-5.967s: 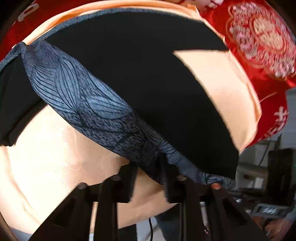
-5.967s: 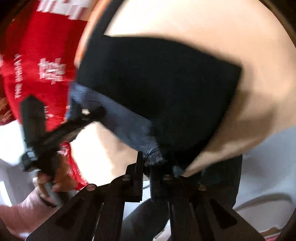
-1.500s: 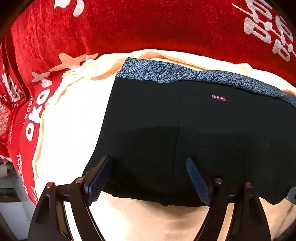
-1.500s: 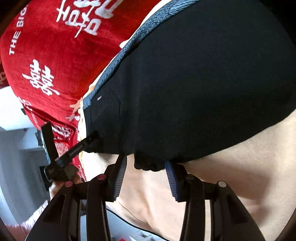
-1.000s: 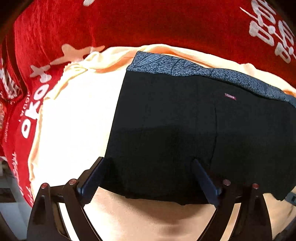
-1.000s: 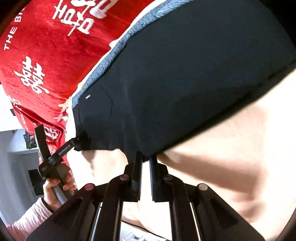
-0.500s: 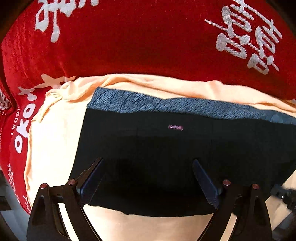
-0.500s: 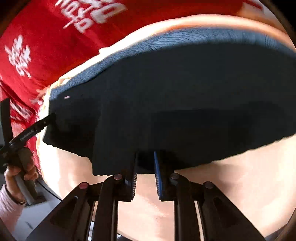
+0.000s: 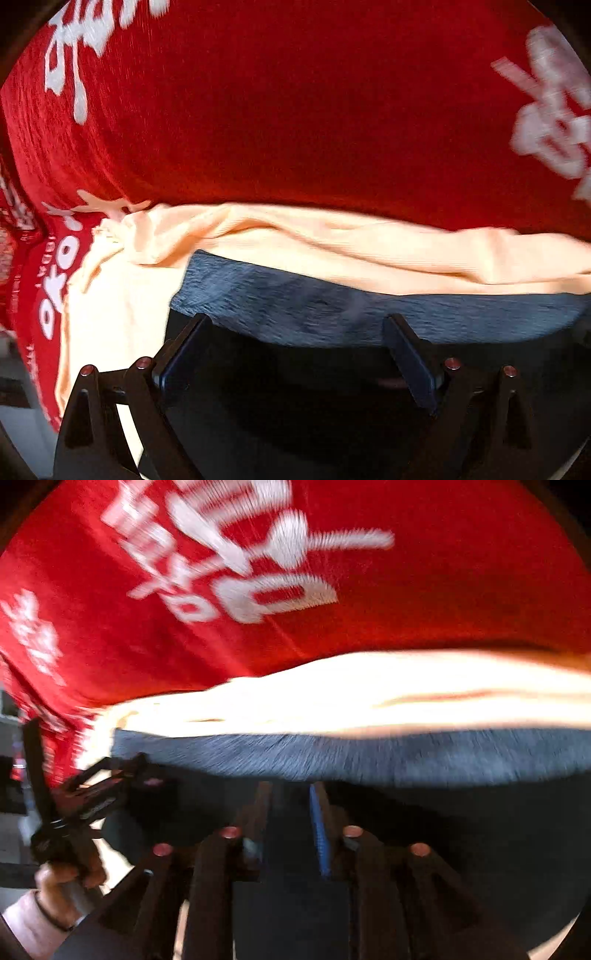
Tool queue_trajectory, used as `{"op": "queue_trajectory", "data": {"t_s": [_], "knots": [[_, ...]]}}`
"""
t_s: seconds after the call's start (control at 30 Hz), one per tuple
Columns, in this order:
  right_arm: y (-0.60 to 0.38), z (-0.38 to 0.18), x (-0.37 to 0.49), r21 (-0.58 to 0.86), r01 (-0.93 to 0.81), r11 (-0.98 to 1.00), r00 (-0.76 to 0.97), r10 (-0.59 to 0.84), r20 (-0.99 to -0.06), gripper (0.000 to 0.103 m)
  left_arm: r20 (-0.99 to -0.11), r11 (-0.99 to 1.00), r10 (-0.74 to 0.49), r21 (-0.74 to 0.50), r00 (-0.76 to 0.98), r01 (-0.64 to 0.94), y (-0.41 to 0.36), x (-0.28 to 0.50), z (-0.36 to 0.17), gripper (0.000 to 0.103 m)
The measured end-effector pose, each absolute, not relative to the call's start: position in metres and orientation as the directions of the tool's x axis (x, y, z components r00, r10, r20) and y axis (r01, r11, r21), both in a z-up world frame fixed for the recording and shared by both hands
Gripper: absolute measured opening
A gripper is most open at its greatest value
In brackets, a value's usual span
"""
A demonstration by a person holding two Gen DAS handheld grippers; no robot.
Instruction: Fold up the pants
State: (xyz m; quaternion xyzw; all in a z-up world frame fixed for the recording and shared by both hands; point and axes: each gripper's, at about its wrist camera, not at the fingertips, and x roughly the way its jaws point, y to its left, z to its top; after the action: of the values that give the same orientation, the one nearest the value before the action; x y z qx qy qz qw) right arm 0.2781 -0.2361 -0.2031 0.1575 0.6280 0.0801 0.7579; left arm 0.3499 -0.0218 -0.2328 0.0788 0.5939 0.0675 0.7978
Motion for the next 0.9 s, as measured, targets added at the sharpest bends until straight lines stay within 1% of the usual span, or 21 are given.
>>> {"op": "queue_trajectory", "data": {"t_s": [0.03, 0.07, 0.1, 0.17, 0.23, 0.3, 0.37, 0.4, 0.43, 0.5, 0.57, 0.67, 0.73, 0.9], "knots": [[-0.236, -0.211, 0.281, 0.29, 0.073, 0.954, 0.188, 0.273, -0.944, 0.027, -0.943, 0.981, 0.192, 0.192, 0.273, -0.029, -0.016, 0.352, -0.24, 0.095], [-0.242, -0.217, 0.282, 0.287, 0.065, 0.956, 0.201, 0.269, -0.942, 0.025, -0.947, 0.986, 0.169, 0.161, 0.275, -0.052, -0.009, 0.354, -0.243, 0.099], [-0.247, -0.216, 0.282, 0.3, 0.062, 0.952, 0.218, 0.28, -0.935, 0.025, -0.945, 0.985, 0.174, 0.163, 0.276, -0.066, -0.006, 0.355, -0.244, 0.102], [-0.265, -0.212, 0.278, 0.257, 0.09, 0.962, 0.248, 0.228, -0.942, 0.024, -0.947, 0.986, 0.168, 0.159, 0.273, -0.056, -0.005, 0.356, -0.242, 0.102], [-0.29, -0.206, 0.273, 0.199, 0.17, 0.965, 0.26, 0.151, -0.954, 0.025, -0.947, 0.984, 0.179, 0.172, 0.266, -0.049, -0.007, 0.355, -0.237, 0.102], [-0.313, -0.195, 0.264, 0.182, 0.224, 0.957, 0.264, 0.12, -0.957, 0.029, -0.95, 0.986, 0.169, 0.165, 0.264, -0.035, -0.013, 0.35, -0.226, 0.102], [-0.325, -0.181, 0.248, 0.148, 0.207, 0.967, 0.265, 0.09, -0.96, 0.032, -0.957, 0.991, 0.128, 0.135, 0.259, 0.01, -0.022, 0.337, -0.213, 0.102], [-0.327, -0.176, 0.24, 0.134, 0.195, 0.972, 0.265, 0.079, -0.961, 0.037, -0.96, 0.992, 0.115, 0.126, 0.254, 0.03, -0.028, 0.331, -0.211, 0.102], [-0.33, -0.171, 0.231, 0.125, 0.186, 0.975, 0.262, 0.073, -0.962, 0.045, -0.962, 0.991, 0.102, 0.121, 0.252, 0.06, -0.037, 0.324, -0.206, 0.102], [-0.343, -0.165, 0.206, 0.121, 0.196, 0.973, 0.245, 0.071, -0.967, 0.05, -0.967, 0.988, 0.074, 0.105, 0.245, 0.114, -0.06, 0.307, -0.202, 0.102], [-0.363, -0.164, 0.183, 0.127, 0.245, 0.961, 0.221, 0.072, -0.973, 0.05, -0.976, 0.982, 0.018, 0.058, 0.218, 0.179, -0.09, 0.286, -0.196, 0.102], [-0.394, -0.16, 0.151, 0.138, 0.34, 0.93, 0.203, 0.071, -0.977, 0.05, -0.983, 0.962, -0.027, 0.024, 0.182, 0.271, -0.133, 0.262, -0.195, 0.102], [-0.398, -0.157, 0.136, 0.136, 0.351, 0.927, 0.201, 0.067, -0.977, 0.05, -0.985, 0.945, -0.059, -0.001, 0.165, 0.327, -0.166, 0.246, -0.193, 0.102], [-0.406, -0.154, 0.093, 0.131, 0.325, 0.936, 0.164, 0.081, -0.983, 0.05, -0.986, 0.922, -0.093, -0.035, 0.135, 0.386, -0.223, 0.219, -0.188, 0.102]]}}
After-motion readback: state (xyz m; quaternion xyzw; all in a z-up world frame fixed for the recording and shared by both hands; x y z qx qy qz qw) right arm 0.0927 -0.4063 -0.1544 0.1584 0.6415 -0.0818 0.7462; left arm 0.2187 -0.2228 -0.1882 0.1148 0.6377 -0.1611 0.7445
